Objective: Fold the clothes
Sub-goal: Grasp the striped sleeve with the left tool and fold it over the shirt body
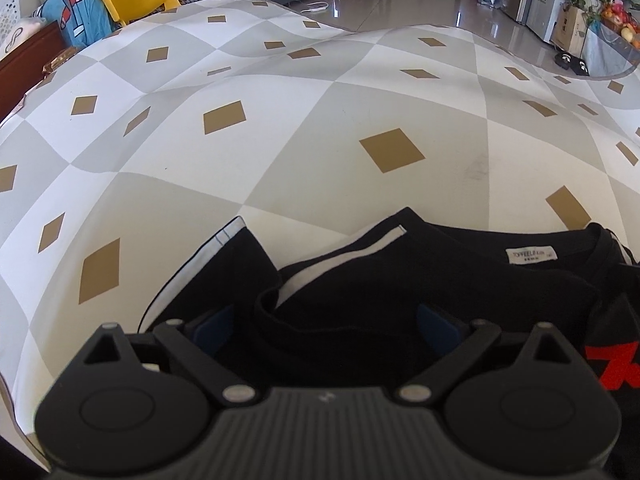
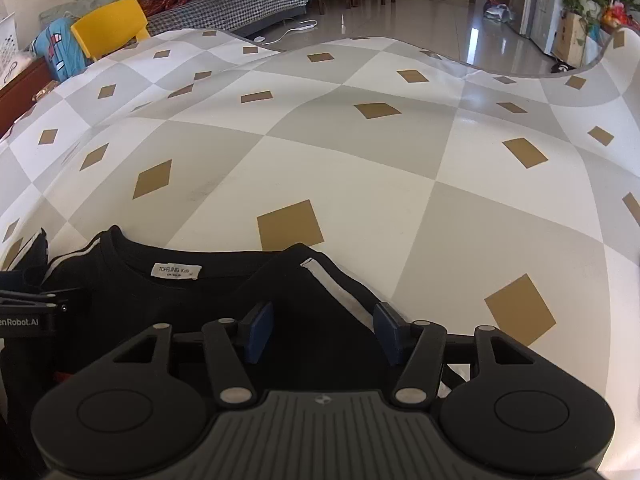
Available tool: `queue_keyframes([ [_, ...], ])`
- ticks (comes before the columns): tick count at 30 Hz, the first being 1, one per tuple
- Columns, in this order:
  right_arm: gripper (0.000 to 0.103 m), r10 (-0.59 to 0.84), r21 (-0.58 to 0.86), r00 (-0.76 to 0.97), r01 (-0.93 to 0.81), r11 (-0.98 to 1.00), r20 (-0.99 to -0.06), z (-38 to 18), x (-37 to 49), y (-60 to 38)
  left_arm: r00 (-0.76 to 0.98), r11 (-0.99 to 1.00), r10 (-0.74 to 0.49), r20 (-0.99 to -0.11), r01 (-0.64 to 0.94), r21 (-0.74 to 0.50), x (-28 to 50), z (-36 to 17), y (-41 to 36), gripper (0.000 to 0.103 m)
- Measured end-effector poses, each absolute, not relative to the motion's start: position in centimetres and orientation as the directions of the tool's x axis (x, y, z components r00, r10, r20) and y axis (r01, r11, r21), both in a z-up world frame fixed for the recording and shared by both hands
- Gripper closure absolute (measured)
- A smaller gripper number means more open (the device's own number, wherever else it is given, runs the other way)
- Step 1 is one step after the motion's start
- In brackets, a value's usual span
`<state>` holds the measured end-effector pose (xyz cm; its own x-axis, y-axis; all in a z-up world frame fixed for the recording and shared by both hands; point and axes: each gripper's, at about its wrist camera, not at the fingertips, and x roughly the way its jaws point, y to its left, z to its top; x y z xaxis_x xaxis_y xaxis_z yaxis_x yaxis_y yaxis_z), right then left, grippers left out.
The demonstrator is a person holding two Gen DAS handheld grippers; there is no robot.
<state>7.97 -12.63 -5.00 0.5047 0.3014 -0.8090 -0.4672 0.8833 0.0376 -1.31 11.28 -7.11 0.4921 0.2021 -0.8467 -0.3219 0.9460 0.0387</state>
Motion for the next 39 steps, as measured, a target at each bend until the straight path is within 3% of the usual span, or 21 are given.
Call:
queue_keyframes([
  [11, 0.047, 0.284, -0.046, 0.524, -0.530, 0.847, -0.803, -5.5, 8.0, -11.5, 0.504, 0.945, 0.213, -0.837, -0.323, 0.046, -0.2, -7.2, 10.9, 0.005],
  [15, 0.059, 0.285, -0.067, 0.528, -0.551, 0.832, -0.800, -5.4, 8.0, -11.1, 0.501, 0.946, 0.210, -0.839, -0.321, 0.046, 0.3, -7.0, 10.6, 0.012],
  [20, 0.085, 0.286, -0.102, 0.527, -0.590, 0.801, -0.800, -5.3, 7.8, -10.4, 0.502, 0.950, 0.205, -0.840, -0.310, 0.046, 1.0, -6.8, 10.2, 0.020],
  [29, 0.097, 0.278, -0.093, 0.534, -0.566, 0.819, -0.799, -4.5, 8.6, -11.0, 0.500, 0.960, 0.189, -0.845, -0.275, 0.052, 3.3, -6.2, 9.3, 0.054],
  [39, 0.099, 0.303, -0.052, 0.611, -0.493, 0.868, -0.731, -1.6, 9.7, -13.2, 0.502, 0.959, 0.179, -0.846, -0.282, 0.036, 6.0, -5.1, 8.3, 0.062],
])
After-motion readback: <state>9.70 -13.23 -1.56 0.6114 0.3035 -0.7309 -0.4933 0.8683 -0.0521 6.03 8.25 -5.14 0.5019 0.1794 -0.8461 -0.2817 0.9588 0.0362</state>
